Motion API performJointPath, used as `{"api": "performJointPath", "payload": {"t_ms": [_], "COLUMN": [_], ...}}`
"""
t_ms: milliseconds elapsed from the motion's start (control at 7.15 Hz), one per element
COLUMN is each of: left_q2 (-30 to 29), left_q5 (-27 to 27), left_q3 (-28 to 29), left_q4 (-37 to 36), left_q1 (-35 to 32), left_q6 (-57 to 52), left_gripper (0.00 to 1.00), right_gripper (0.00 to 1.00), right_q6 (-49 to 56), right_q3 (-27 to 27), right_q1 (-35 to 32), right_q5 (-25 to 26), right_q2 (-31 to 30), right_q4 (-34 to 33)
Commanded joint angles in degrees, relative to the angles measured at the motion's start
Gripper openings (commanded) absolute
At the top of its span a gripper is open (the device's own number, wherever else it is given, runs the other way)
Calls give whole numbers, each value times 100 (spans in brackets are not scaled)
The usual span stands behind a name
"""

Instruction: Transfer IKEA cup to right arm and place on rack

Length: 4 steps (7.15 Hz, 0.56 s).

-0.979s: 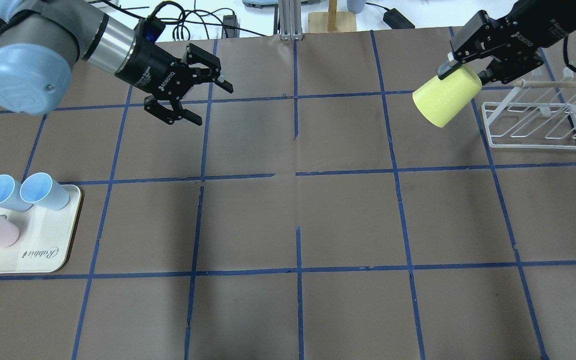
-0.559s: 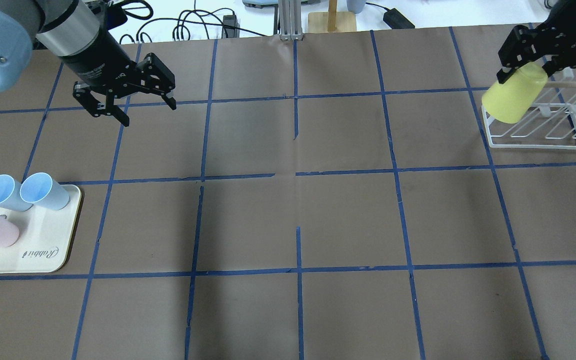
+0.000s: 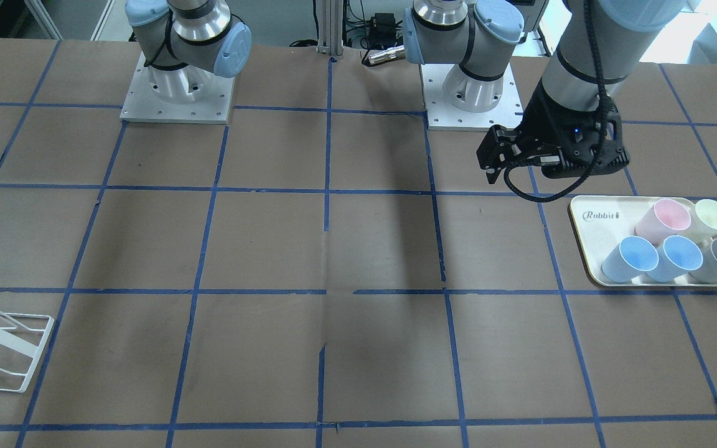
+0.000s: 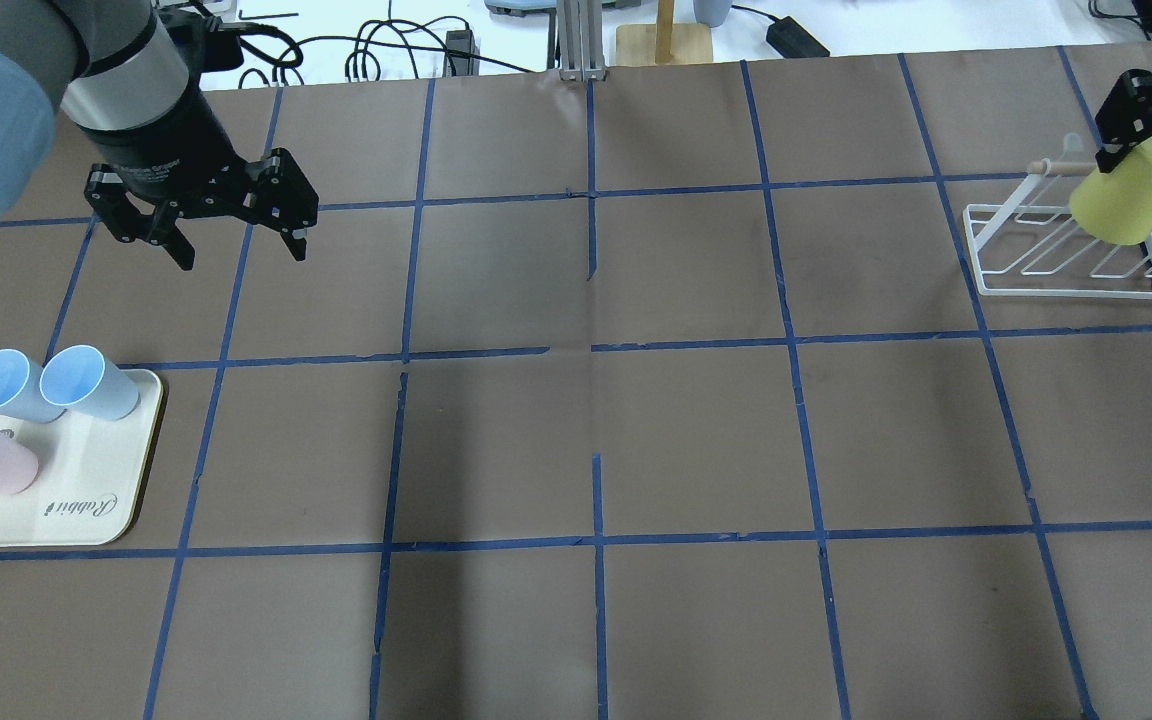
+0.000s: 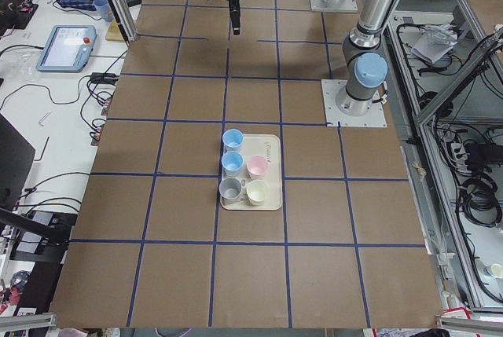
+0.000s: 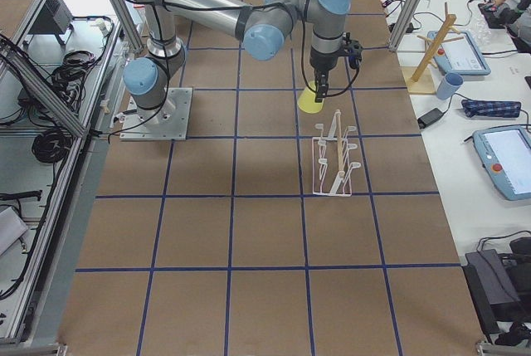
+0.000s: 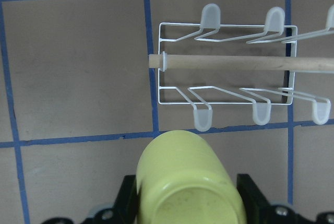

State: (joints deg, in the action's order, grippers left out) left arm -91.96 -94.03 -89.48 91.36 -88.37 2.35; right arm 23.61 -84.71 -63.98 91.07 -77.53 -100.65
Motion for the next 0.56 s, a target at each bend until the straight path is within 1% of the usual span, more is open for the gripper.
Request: {"api": "performJointPath", "payload": {"t_ms": [0,140,280,420], "left_q2": [64,47,81,82], "left_q5": [-54,42,321,315], "left_q3": [-17,-17,-34,-35], "left_q4": [48,48,57,57], "left_q1": [-154,-154,-119,-101], "left_q6": [-356,-358,-367,-367], "left_gripper": [100,100,100,100], "right_gripper": [25,25,25,25], "right_q6": [267,337,329,329], "right_q3": [-202,-352,-397,-397], "right_q1": [158,184,184,184], "right_q5": [-28,-36,-63,-72], "right_q2": [237,247,264,299], "right_q4": [-427,-673,-902,-965]}}
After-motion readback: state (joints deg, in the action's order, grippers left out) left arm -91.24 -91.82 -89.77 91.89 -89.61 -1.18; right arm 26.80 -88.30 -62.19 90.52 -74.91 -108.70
